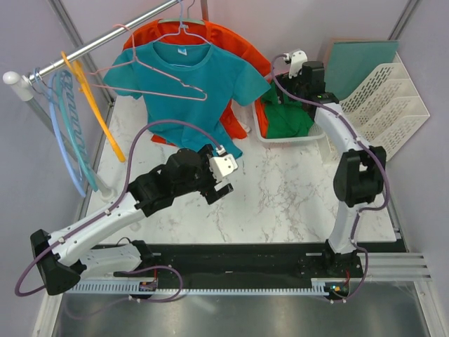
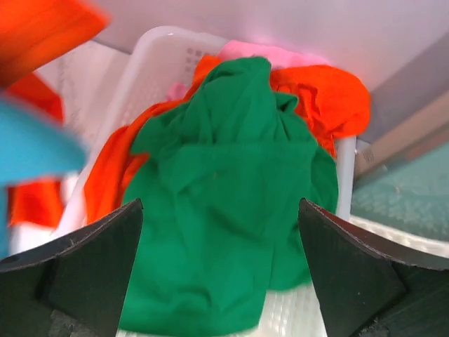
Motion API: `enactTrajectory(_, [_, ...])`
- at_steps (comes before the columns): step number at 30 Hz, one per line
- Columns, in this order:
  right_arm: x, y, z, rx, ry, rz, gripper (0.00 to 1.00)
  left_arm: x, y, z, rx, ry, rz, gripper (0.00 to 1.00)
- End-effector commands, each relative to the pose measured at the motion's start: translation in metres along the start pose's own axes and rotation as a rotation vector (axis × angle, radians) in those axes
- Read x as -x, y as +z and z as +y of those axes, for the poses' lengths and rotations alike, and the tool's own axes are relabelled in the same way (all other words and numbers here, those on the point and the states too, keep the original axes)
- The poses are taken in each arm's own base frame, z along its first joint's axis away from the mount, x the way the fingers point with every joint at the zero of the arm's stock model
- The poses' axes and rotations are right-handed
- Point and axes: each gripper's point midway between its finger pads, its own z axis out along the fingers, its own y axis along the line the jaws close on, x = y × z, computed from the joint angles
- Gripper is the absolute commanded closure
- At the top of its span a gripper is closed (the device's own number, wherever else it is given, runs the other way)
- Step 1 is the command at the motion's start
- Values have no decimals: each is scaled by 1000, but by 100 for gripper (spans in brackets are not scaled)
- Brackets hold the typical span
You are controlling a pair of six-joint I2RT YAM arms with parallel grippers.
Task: Place the t-shirt on the hanger
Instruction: Pick up the T-shirt and place it in the bin.
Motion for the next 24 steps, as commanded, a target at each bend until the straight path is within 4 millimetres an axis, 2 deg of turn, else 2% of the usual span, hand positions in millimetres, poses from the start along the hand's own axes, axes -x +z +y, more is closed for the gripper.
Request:
enactTrajectory(1, [21,44,-18,-104,17,-56,2,9,1,9,62,-40,-46,1])
enactTrajectory(2, [17,53,-19,-108,17,-49,2,6,1,13,86,-44,-38,1])
enactTrajectory(3, [2,68,-18,-109,12,-24,2,6,1,14,94,-44,-35,1])
enactTrajectory(4, [4,73,-20,-120,11,-31,2,2,2,14,99,-42,-27,1])
enactTrajectory(6, [-12,85,-22,-137,7,1,2,-1,2,18,125,-39,-11,1])
enactTrajectory(8, [-19,87,-22,-136,-6,17,5,-4,3,21,141,-28,3,1])
enactTrajectory(10, [-24,81,-17,-113,-18,38,22,-6,4,22,143,-21,16,1])
enactTrajectory(11, [-23,76,-17,-103,-22,39,45,-6,4,23,145,-14,20,1])
enactTrajectory(13, [-8,54,-13,-58,-20,19,72,-3,3,25,152,-22,21,1])
enactTrajectory(14, [0,44,-10,-45,-17,8,100,0,2,26,157,-27,14,1])
enactTrajectory(15, [22,22,-6,-9,-19,-27,100,2,1,26,154,-35,8,1])
enactTrajectory(17, [50,-8,0,33,-11,-79,100,15,-3,25,139,-58,-26,1])
enactTrajectory(18, [77,-39,1,48,-8,-129,100,19,-5,24,130,-69,-40,1])
enactTrajectory(20, [105,-72,13,123,3,-190,100,33,-9,24,114,-104,-71,2])
enactTrajectory(21, [127,-104,18,151,14,-234,100,37,-9,25,118,-124,-81,5])
enactTrajectory(22, [138,-120,25,191,16,-260,100,46,-11,27,124,-171,-103,6])
enactTrajectory(23, [158,-148,25,201,33,-305,100,51,-14,29,131,-193,-118,7])
enactTrajectory(24, [166,-161,28,219,37,-326,100,56,-16,31,140,-233,-137,7])
